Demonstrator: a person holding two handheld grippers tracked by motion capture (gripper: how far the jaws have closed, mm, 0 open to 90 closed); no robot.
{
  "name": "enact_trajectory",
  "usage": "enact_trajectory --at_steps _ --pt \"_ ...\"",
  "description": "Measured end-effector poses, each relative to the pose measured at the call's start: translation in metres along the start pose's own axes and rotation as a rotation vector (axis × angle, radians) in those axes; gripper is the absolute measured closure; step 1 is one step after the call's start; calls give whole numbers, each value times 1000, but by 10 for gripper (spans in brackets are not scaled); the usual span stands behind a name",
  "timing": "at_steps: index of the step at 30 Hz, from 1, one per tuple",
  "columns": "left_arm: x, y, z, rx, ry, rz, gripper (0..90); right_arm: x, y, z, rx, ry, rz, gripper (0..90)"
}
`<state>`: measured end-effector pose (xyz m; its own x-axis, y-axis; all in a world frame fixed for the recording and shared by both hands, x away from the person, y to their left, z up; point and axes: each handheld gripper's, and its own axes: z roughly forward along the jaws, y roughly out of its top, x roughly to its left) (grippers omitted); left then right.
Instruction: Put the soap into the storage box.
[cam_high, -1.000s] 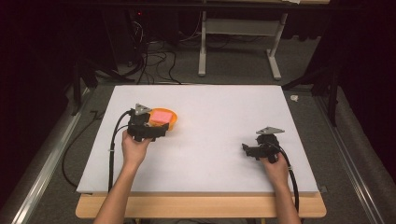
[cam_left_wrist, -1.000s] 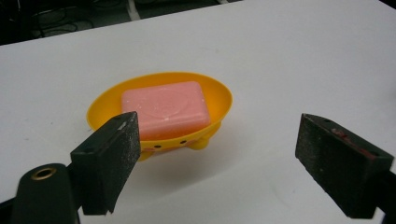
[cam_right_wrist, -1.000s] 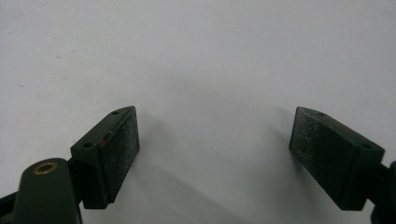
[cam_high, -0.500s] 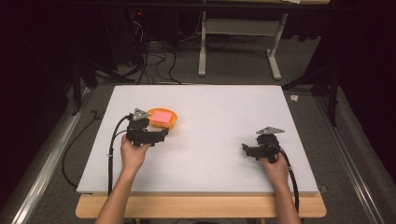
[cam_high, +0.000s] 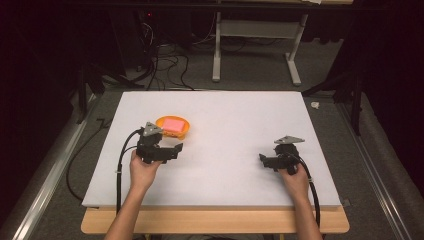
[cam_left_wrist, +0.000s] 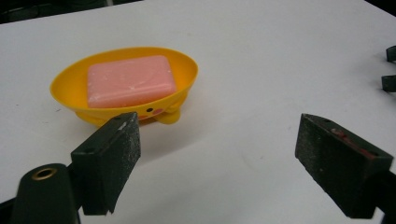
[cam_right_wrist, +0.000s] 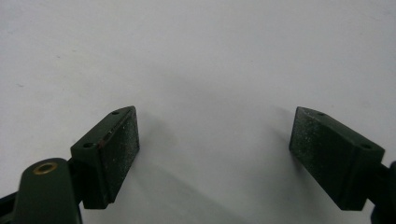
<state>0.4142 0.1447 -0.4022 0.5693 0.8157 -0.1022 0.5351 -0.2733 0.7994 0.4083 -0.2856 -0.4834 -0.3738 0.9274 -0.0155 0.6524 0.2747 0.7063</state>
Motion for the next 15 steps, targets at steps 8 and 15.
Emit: enact_trajectory --at_steps 8,15 --pt "-6 -7 1 -5 -34 5 152 0 0 0 0 0 0 164" --pt "-11 -10 3 -3 -55 14 153 0 0 0 0 0 -2 164"
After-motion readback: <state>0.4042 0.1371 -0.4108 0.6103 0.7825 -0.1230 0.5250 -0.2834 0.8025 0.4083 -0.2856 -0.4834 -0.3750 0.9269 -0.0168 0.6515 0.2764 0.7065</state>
